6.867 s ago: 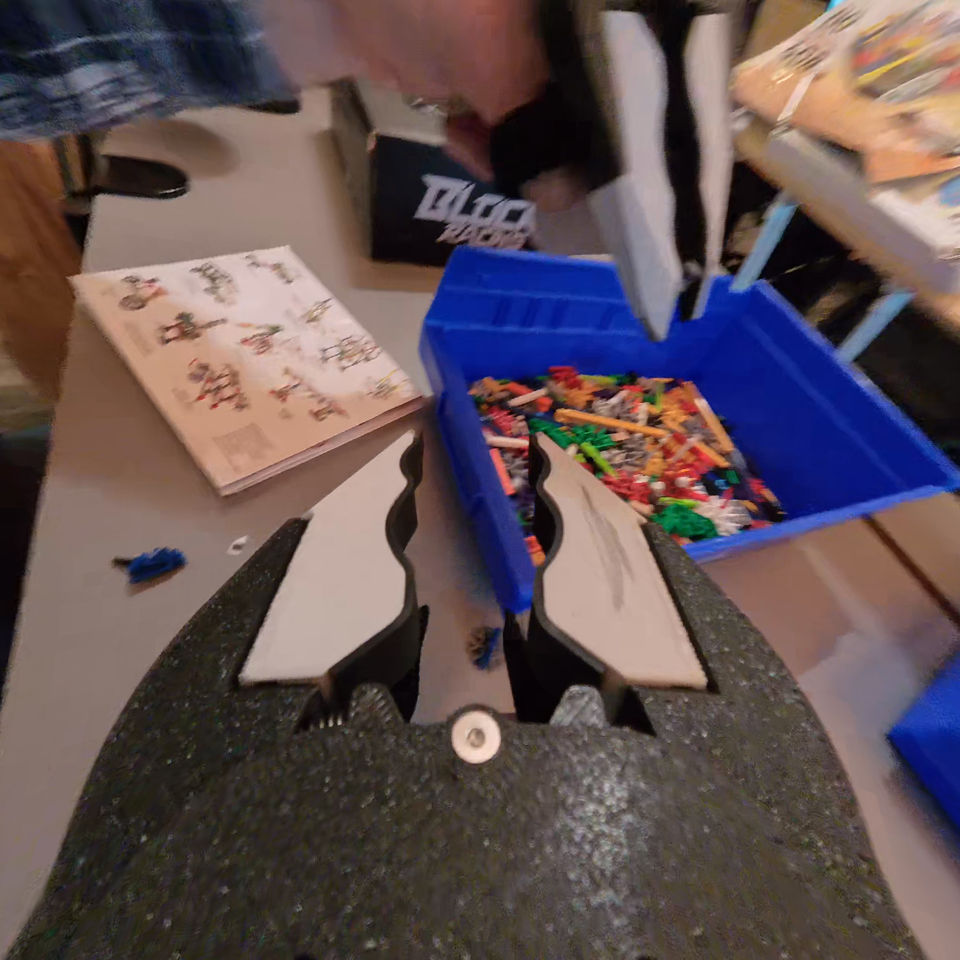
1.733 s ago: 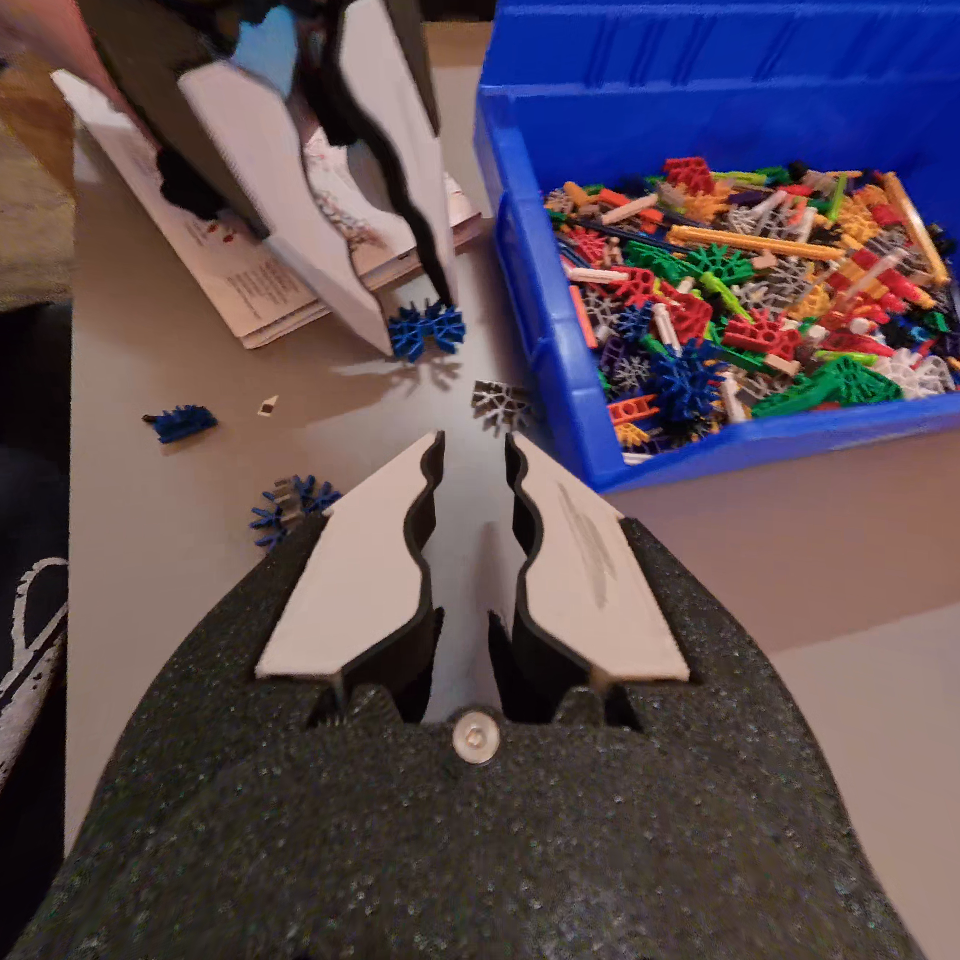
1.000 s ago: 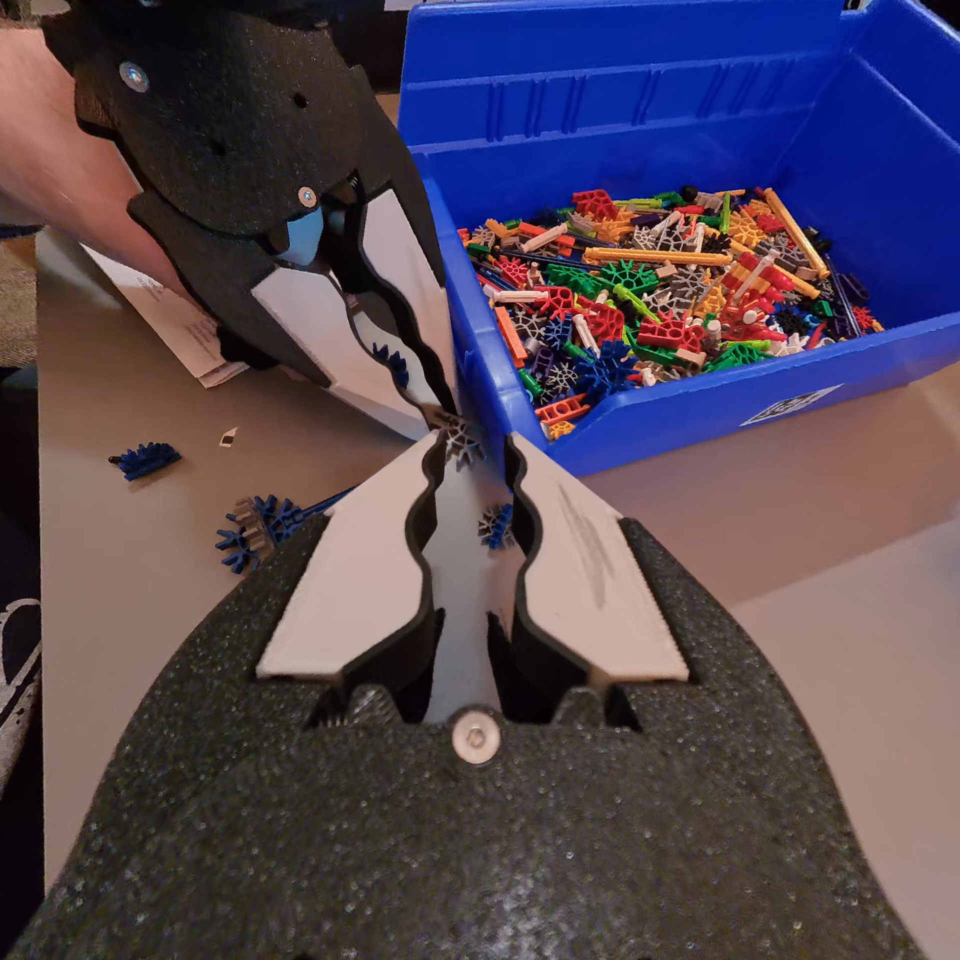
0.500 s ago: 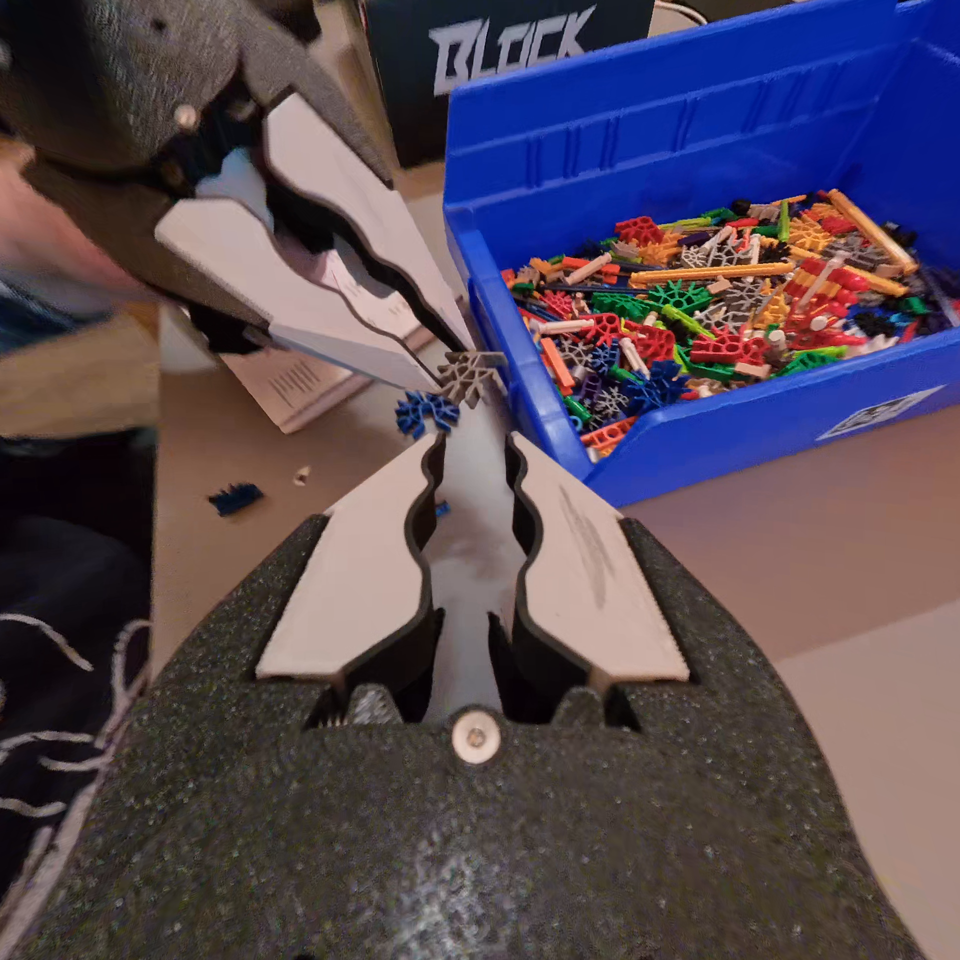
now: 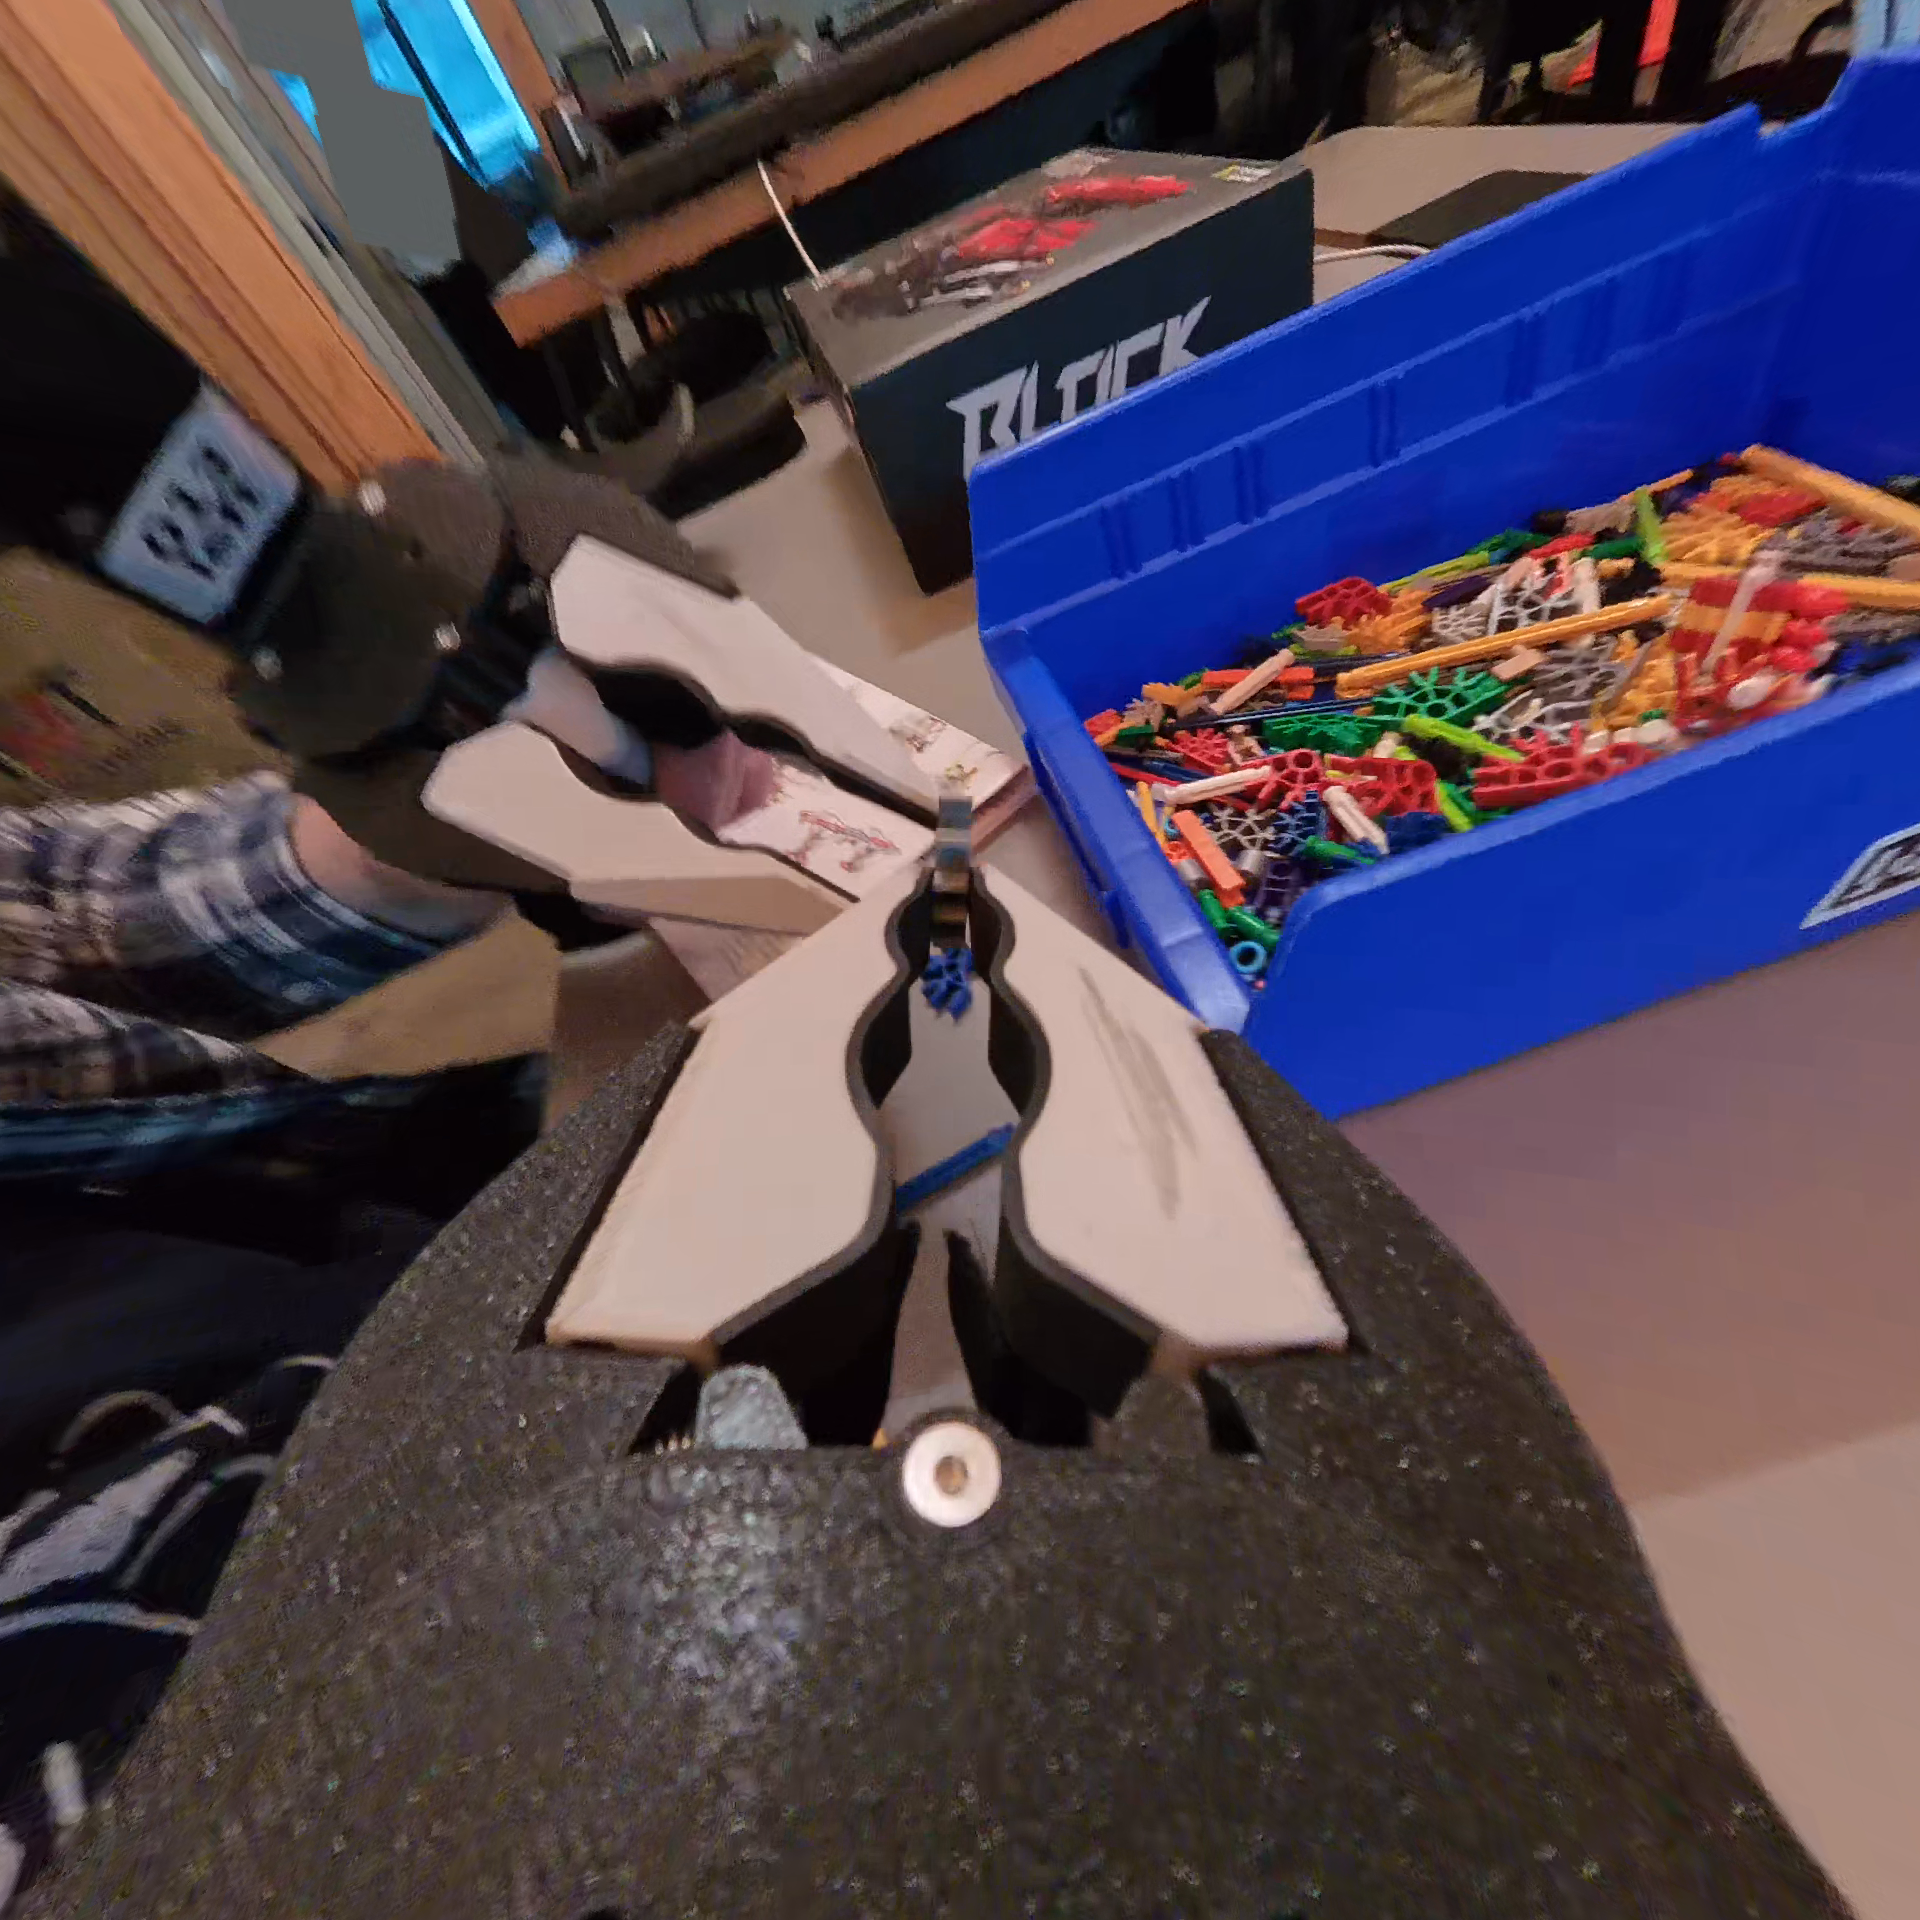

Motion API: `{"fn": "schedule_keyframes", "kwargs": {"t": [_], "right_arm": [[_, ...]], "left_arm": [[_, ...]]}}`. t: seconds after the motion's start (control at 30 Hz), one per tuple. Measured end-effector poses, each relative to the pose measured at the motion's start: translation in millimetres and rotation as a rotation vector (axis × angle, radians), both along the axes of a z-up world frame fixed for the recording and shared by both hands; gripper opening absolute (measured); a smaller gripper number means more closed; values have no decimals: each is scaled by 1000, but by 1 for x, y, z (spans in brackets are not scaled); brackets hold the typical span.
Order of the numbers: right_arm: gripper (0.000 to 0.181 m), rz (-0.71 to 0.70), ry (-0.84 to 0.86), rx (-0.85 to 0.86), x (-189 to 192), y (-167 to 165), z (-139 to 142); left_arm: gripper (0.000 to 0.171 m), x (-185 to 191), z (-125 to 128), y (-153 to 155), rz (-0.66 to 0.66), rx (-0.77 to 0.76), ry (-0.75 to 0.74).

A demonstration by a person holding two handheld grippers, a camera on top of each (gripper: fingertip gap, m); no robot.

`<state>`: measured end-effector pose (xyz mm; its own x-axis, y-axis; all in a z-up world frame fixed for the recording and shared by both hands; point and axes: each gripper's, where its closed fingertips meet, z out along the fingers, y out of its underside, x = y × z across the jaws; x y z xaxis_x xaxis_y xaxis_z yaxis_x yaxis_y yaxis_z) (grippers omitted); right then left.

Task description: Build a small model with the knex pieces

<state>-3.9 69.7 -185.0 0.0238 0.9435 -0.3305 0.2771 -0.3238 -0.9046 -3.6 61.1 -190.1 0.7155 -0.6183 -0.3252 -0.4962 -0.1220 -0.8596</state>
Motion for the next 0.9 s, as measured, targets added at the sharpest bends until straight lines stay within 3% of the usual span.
{"fn": "schedule_keyframes", "kwargs": {"t": [0.2,0.37,0.53,0.67,0.8,0.9], "right_arm": [[5,44,-142,280,6,-5,-9],[5,138,-141,353,5,-24,-9],[5,166,-154,380,6,-28,-11],[7,143,-77,345,3,-27,2],[15,97,0,248,3,-19,14],[17,89,52,193,0,-20,20]], "left_arm": [[22,-4,11,-7,-105,-53,63],[15,8,2,-18,-238,-135,127],[4,9,1,-19,-252,-150,73],[3,7,18,-18,-239,-140,-112],[3,1,48,-14,-225,-133,-471],[3,-1,53,-12,-222,-158,-650]]}}
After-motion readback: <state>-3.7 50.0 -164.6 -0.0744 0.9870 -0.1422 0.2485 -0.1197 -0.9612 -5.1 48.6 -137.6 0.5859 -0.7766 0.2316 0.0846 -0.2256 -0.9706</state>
